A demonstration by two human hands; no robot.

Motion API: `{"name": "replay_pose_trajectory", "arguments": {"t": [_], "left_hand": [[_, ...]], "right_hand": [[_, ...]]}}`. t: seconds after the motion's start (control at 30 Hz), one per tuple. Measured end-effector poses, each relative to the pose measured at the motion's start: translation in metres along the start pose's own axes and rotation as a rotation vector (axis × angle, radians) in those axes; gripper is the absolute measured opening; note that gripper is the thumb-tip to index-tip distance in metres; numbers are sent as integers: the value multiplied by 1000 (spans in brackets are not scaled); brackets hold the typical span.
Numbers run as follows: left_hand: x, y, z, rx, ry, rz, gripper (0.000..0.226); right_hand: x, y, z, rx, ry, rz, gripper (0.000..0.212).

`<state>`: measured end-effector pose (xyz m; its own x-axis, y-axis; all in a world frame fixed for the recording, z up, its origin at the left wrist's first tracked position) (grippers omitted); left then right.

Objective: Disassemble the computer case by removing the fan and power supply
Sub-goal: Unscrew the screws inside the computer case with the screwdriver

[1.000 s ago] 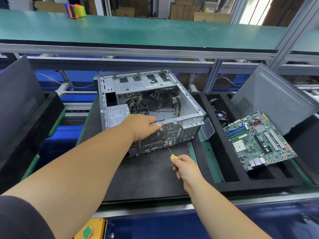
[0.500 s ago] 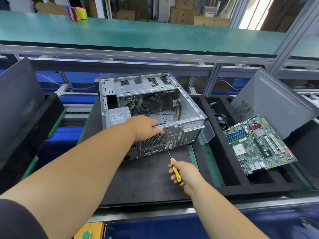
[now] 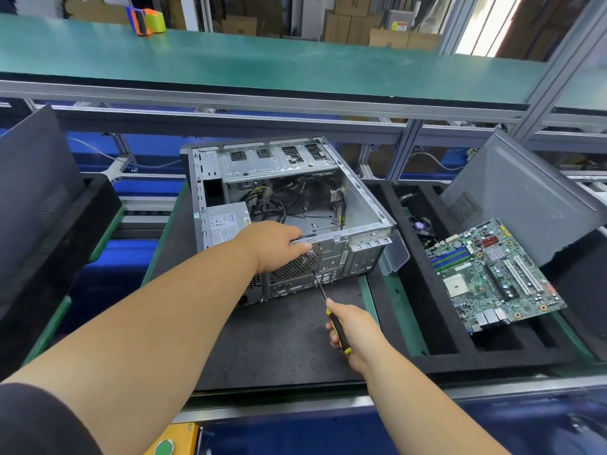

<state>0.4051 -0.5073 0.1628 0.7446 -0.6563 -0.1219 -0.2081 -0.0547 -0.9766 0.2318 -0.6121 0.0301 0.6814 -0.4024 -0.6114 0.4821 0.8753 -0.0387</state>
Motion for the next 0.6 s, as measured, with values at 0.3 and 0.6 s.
{"name": "replay_pose_trajectory", "arguments": {"t": [0.3, 0.6], "left_hand": [[0, -1, -1, 10, 7, -11, 40], [0, 0, 0, 8, -4, -4, 41]], "right_hand": [[-10, 6, -4, 104, 137, 9, 40], [2, -1, -3, -96, -2, -1, 30]]}}
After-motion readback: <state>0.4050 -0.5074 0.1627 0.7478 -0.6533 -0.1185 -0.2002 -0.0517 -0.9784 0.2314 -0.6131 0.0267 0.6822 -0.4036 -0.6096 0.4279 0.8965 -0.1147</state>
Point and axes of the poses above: each hand's wrist, its own x-axis towards the middle knuckle, its own y-axis out of the palm, z = x × y, the point moved 10 cm from there along x, towards the middle knuckle, and after that the axes turned 3 degrees about -y, right-handed, at the moved point
